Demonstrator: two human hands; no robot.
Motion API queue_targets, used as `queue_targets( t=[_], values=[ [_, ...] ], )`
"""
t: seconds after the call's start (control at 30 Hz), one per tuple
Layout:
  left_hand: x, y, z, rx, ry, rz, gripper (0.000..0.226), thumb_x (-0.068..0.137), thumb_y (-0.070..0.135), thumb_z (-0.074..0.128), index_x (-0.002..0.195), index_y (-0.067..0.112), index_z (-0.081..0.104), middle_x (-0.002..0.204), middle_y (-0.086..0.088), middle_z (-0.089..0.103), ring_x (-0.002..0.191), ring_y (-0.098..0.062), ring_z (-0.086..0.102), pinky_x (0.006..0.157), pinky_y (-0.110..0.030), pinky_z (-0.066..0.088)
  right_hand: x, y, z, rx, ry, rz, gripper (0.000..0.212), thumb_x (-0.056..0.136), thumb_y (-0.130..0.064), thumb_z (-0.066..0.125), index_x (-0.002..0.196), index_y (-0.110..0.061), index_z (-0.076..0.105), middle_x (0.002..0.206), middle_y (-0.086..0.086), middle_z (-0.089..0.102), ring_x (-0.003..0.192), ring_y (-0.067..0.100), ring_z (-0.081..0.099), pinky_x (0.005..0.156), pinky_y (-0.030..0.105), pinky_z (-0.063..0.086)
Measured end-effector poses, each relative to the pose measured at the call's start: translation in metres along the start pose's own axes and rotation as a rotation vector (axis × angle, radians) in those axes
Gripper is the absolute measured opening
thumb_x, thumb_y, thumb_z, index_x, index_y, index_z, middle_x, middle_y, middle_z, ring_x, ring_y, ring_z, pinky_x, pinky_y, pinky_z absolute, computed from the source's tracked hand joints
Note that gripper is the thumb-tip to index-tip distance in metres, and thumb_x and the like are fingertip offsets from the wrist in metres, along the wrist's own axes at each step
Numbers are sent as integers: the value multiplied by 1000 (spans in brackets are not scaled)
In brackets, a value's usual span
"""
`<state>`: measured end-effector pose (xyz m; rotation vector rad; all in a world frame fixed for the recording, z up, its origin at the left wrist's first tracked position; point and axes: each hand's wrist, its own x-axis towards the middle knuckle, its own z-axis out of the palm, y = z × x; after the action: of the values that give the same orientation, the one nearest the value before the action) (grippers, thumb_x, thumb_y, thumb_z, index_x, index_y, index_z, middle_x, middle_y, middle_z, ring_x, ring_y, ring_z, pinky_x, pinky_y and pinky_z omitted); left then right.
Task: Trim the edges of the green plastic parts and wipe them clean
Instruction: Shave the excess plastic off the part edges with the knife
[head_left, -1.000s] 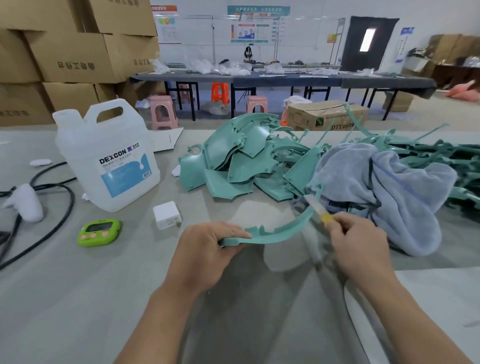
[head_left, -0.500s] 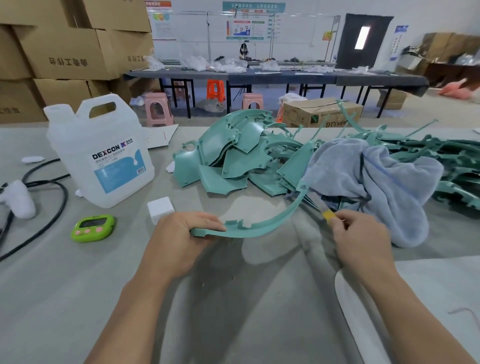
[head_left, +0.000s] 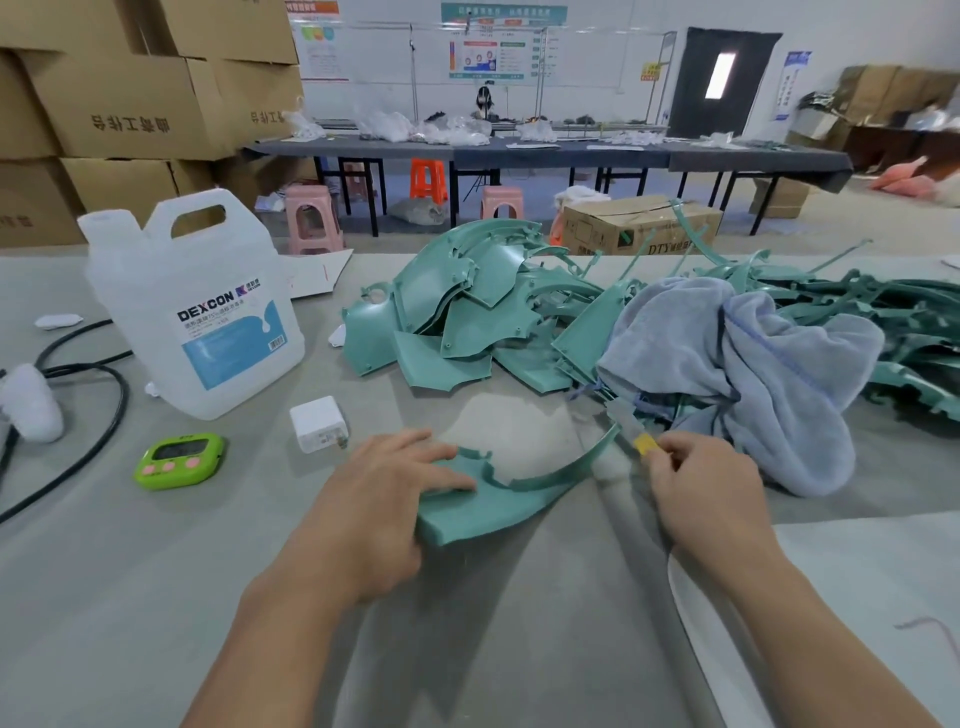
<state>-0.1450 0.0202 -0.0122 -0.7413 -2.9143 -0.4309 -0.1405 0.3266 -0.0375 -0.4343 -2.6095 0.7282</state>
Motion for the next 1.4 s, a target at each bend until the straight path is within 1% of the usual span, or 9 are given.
queue_targets(
  t=[0.1, 0.2, 0.4, 0.7, 0.8, 0.93, 1.1, 1.3, 1.4],
  values=[
    [-3, 1, -1, 53, -213, -24, 98, 65, 16, 55, 151, 52, 26, 161, 20, 18, 152, -6, 3, 117, -24, -11, -8, -10, 4, 109, -24, -68, 26, 96, -29, 59, 70, -23, 62, 57, -7, 60, 58, 9, 55, 54, 26, 37],
    [-4, 7, 0, -70, -311, -23, 104, 57, 19, 45, 152, 55, 21, 163, 20, 11, 152, -3, -4, 115, -24, -18, -16, -21, 8, 110, -67, -143, 28, 97, -32, 59, 71, -22, 60, 60, -6, 60, 59, 10, 53, 56, 27, 42],
    [-2, 14, 5, -64, -294, -29, 107, 54, 23, 43, 153, 53, 16, 167, 17, 8, 152, 1, 3, 120, -25, -13, -40, -43, 9, 114, -113, -165, 37, 96, -23, 58, 62, -18, 43, 49, -3, 46, 45, 12, 38, 45, 25, 33],
    [0, 14, 9, -79, -265, -45, 108, 53, 24, 44, 153, 54, 17, 167, 17, 10, 151, 2, 5, 117, -21, -14, -57, -66, 8, -40, -306, -305, 23, 99, -37, 54, 84, -23, 66, 65, -6, 63, 61, 10, 57, 61, 30, 46],
    [0, 14, 8, -91, -271, -49, 108, 51, 24, 42, 152, 55, 19, 166, 19, 11, 151, 3, 5, 118, -22, -13, -35, -49, 2, -50, -175, -122, 28, 99, -34, 54, 78, -19, 66, 59, -3, 62, 58, 21, 58, 58, 36, 49],
    [-1, 14, 8, -94, -271, -50, 108, 51, 23, 42, 152, 56, 20, 166, 19, 11, 151, 2, 6, 118, -22, -14, -19, -29, -6, -93, 101, -76, 24, 96, -28, 57, 74, -19, 59, 57, -3, 54, 57, 25, 46, 56, 36, 34],
    [-1, 14, 7, -89, -275, -47, 105, 56, 22, 45, 152, 55, 19, 166, 19, 10, 151, 2, 5, 113, -19, -17, -41, -39, 8, 78, -252, -357, 24, 96, -32, 62, 72, -31, 68, 63, -19, 64, 46, 6, 54, 40, 18, 38],
    [-1, 14, 6, -85, -282, -47, 107, 53, 22, 43, 152, 57, 19, 166, 20, 11, 151, 2, 5, 115, -20, -16, -20, -32, -6, -149, 166, -140, 29, 96, -28, 58, 69, -19, 57, 54, -3, 50, 50, 19, 44, 50, 31, 28],
    [-1, 14, 6, -82, -283, -45, 106, 56, 21, 46, 152, 57, 19, 166, 20, 11, 151, 1, 5, 114, -20, -17, -35, -40, -2, 21, -39, -295, 23, 94, -32, 59, 76, -23, 68, 56, -4, 59, 51, 13, 52, 50, 31, 43]
  ],
)
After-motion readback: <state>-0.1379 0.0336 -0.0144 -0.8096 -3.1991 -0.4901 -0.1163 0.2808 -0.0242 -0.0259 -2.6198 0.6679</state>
